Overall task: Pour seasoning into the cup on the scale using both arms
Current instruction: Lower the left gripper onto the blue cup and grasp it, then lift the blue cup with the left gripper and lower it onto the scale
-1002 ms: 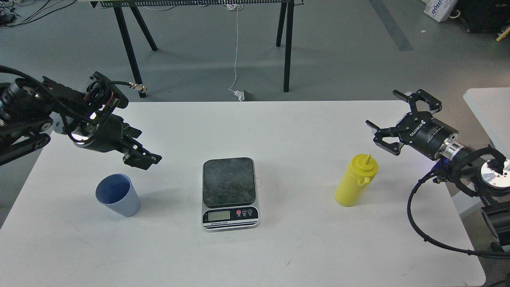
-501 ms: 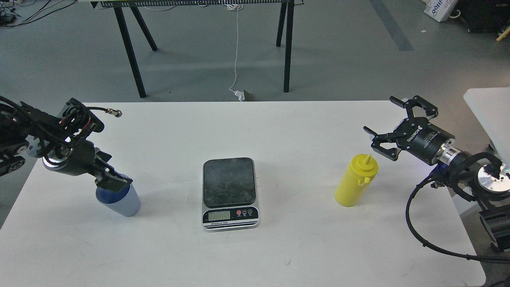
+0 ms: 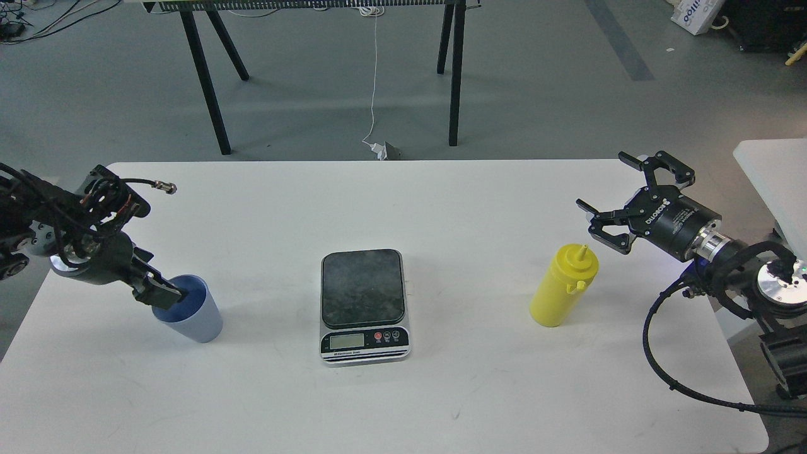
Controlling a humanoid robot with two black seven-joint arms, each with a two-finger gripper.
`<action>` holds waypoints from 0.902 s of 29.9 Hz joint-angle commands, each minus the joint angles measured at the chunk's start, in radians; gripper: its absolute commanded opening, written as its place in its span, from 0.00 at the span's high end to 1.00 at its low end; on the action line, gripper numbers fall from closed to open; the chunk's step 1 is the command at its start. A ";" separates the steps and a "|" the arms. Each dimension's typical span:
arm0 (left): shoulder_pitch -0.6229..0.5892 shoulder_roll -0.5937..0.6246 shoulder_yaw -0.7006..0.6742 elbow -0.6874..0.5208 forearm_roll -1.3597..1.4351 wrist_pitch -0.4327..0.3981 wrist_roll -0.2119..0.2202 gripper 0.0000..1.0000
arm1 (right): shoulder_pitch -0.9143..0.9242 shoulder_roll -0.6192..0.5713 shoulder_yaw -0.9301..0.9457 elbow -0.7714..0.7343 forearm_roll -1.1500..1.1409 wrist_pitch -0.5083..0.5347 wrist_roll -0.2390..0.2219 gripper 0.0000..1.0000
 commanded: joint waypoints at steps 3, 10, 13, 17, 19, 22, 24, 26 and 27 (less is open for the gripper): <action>0.020 -0.027 0.000 0.026 -0.003 0.000 0.000 0.01 | -0.003 -0.003 0.001 -0.001 0.000 0.000 0.000 0.01; 0.051 -0.073 0.000 0.083 -0.012 0.000 0.000 0.04 | -0.003 -0.009 0.002 -0.001 -0.001 0.000 0.000 0.01; 0.060 -0.076 -0.001 0.090 -0.015 0.000 0.000 0.07 | -0.006 -0.012 0.004 -0.001 -0.001 0.000 0.000 0.01; 0.065 -0.078 -0.001 0.092 -0.012 0.000 0.000 0.23 | -0.009 -0.014 0.004 -0.001 0.000 0.000 0.000 0.01; 0.066 -0.078 0.000 0.092 -0.009 0.000 0.000 0.38 | -0.009 -0.015 0.005 -0.001 0.000 0.000 0.000 0.01; 0.075 -0.081 0.000 0.092 -0.006 0.000 0.000 0.76 | -0.015 -0.015 0.007 -0.001 0.000 0.000 0.000 0.01; 0.078 -0.089 0.000 0.092 -0.006 0.000 0.000 0.93 | -0.017 -0.017 0.007 -0.001 0.000 0.000 0.000 0.01; 0.078 -0.090 0.000 0.092 -0.008 0.000 0.000 0.95 | -0.017 -0.017 0.007 -0.001 0.000 0.000 0.000 0.01; 0.078 -0.092 0.000 0.092 -0.006 0.000 0.000 0.95 | -0.018 -0.017 0.007 -0.002 0.000 0.000 0.000 0.01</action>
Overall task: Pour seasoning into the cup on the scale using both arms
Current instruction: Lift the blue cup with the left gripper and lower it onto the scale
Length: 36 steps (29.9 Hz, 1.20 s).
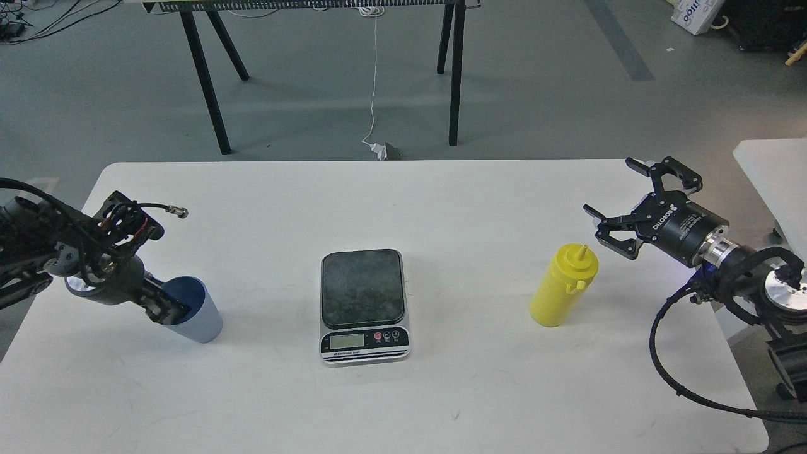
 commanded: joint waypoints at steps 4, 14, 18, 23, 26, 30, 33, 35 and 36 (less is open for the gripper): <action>0.004 -0.008 0.000 0.000 0.000 0.000 0.000 0.98 | -0.007 0.000 0.000 -0.001 0.000 0.000 0.000 0.01; -0.045 0.001 -0.014 -0.011 -0.006 0.000 0.000 1.00 | -0.011 0.000 0.000 -0.003 0.000 0.000 0.000 0.01; -0.112 -0.001 -0.017 -0.017 -0.045 0.000 0.000 1.00 | -0.011 0.001 0.002 -0.003 0.000 0.000 0.000 0.01; -0.256 -0.040 -0.028 -0.025 -0.248 0.000 0.000 1.00 | -0.011 0.001 0.005 -0.003 0.000 0.000 0.000 0.01; -0.289 -0.178 -0.031 -0.026 -0.317 0.000 0.000 1.00 | -0.011 0.001 0.009 -0.005 0.000 0.000 0.000 0.01; -0.292 -0.318 -0.032 -0.017 -0.323 0.000 0.000 1.00 | -0.013 0.001 0.015 -0.006 0.000 0.000 0.000 0.01; -0.284 -0.395 -0.025 -0.012 -0.317 0.000 0.000 1.00 | -0.013 0.000 0.020 -0.008 0.000 0.000 0.000 0.01; -0.282 -0.433 -0.015 -0.006 -0.309 0.000 0.000 1.00 | -0.016 0.000 0.029 -0.008 0.000 0.000 0.000 0.01; -0.279 -0.444 -0.015 0.001 -0.309 0.000 0.000 1.00 | -0.019 0.000 0.032 -0.009 0.000 0.000 0.000 0.01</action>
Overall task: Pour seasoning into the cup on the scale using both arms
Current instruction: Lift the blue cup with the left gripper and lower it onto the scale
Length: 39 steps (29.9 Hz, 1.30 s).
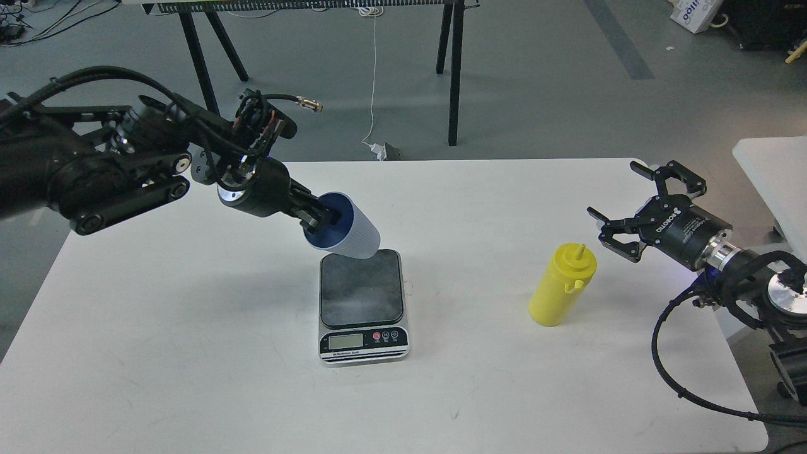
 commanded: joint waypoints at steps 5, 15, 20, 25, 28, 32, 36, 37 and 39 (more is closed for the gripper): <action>0.023 -0.059 0.021 0.029 0.010 0.000 0.000 1.00 | -0.007 0.000 0.016 -0.005 0.000 0.000 0.000 0.01; 0.050 -0.043 0.039 0.039 0.040 0.000 0.000 1.00 | -0.008 0.006 0.016 -0.005 0.000 0.000 0.000 0.01; 0.073 -0.041 0.039 0.040 0.085 0.000 0.000 1.00 | -0.013 0.006 0.017 -0.005 0.001 0.000 0.000 0.01; 0.082 -0.041 0.039 0.048 0.088 0.000 0.000 0.99 | -0.023 0.002 0.017 -0.005 0.001 0.000 0.000 0.01; 0.086 -0.042 0.039 0.062 0.099 0.000 0.000 0.97 | -0.028 0.000 0.017 -0.005 0.001 0.000 0.000 0.01; 0.087 -0.044 0.039 0.094 0.105 0.000 0.000 0.92 | -0.030 0.000 0.017 -0.005 0.001 0.000 0.000 0.01; 0.089 -0.043 0.039 0.102 0.113 0.000 0.000 0.84 | -0.031 0.000 0.017 -0.005 0.001 0.000 0.000 0.01; 0.089 -0.043 0.039 0.102 0.113 0.000 0.000 0.82 | -0.031 0.000 0.017 -0.005 0.001 0.000 0.000 0.01; 0.095 -0.041 0.039 0.102 0.113 0.000 0.000 0.79 | -0.031 0.000 0.017 -0.005 0.001 0.000 0.000 0.01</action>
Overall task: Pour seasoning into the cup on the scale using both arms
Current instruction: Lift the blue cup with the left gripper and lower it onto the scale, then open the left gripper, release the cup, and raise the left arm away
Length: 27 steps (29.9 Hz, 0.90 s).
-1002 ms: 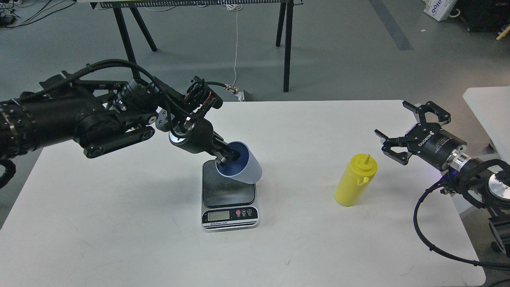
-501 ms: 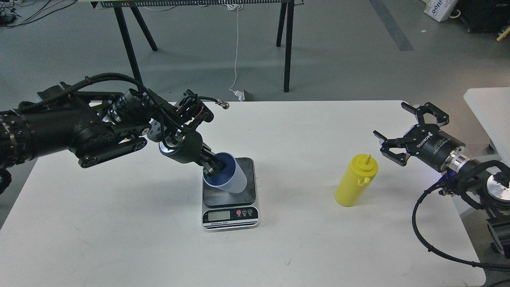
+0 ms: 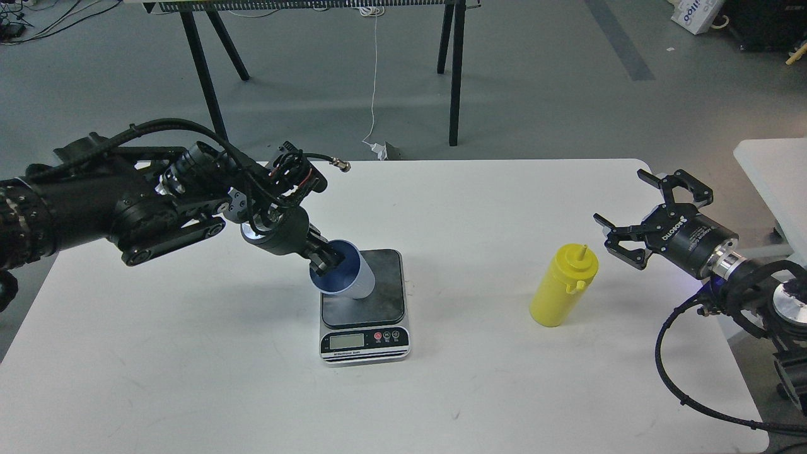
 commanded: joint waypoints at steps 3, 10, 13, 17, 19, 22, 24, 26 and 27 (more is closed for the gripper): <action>0.009 0.003 0.000 0.001 -0.001 0.000 0.000 0.70 | 0.000 0.000 0.000 0.000 0.000 0.000 0.000 0.01; -0.007 0.006 -0.003 -0.001 -0.016 0.000 0.000 0.30 | -0.006 0.000 0.000 0.003 0.002 0.000 0.000 0.01; -0.013 0.016 -0.018 -0.001 -0.024 0.000 0.000 0.17 | -0.006 0.000 0.000 0.005 0.000 0.000 0.000 0.01; -0.036 0.044 -0.052 -0.001 -0.083 0.000 0.000 0.03 | -0.006 -0.002 -0.009 0.003 -0.002 0.000 0.000 0.01; -0.054 0.055 -0.077 -0.002 -0.145 0.000 0.000 0.01 | -0.005 -0.005 -0.020 0.005 -0.005 0.000 0.000 0.01; -0.090 0.088 -0.124 -0.002 -0.277 0.000 0.000 0.01 | 0.011 -0.061 -0.055 0.028 -0.020 0.000 0.000 0.01; -0.094 0.124 -0.159 -0.002 -0.369 0.000 0.000 0.01 | 0.041 -0.154 -0.097 0.063 -0.025 0.000 0.000 0.01; -0.090 0.162 -0.196 0.001 -0.454 0.000 0.000 0.01 | 0.084 -0.245 -0.114 0.100 -0.014 0.000 0.000 0.01; -0.087 0.179 -0.218 0.004 -0.501 0.000 0.000 0.01 | 0.090 -0.293 -0.108 0.121 -0.008 0.000 0.000 0.01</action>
